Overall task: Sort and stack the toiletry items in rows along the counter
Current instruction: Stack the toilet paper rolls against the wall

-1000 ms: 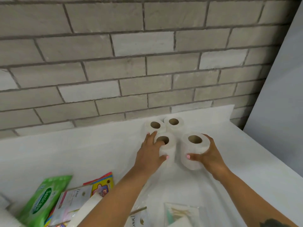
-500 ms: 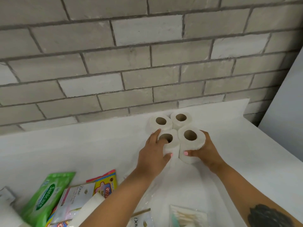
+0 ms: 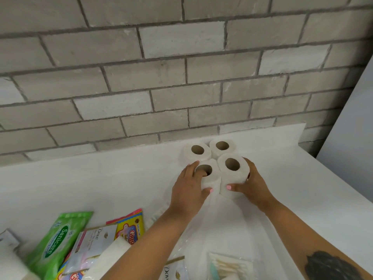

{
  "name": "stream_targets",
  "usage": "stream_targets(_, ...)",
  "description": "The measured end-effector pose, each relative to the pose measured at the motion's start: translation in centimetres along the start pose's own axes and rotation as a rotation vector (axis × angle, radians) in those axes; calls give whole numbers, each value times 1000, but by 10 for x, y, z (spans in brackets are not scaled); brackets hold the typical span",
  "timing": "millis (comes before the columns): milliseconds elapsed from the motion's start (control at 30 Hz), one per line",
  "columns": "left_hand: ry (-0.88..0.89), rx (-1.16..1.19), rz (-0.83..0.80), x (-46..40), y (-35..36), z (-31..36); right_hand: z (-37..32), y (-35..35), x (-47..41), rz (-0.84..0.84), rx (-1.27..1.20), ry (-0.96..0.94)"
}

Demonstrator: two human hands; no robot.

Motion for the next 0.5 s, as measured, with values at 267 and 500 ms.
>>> stream_targets(267,-15,-29,-35,2,0,1,-17,1,15,201,187,110)
stream_targets(500,-18,35,28,12,-22,3,-51,6,24,267,440,52)
Point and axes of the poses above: each hand's wrist, its own x-axis away from the middle knuckle, its own y-axis out of the palm, z = x × y, the point moved 6 cm from there along -x, towards the middle knuckle, and after that the axes turned 1 degree about -z, right-handed, at the moved point
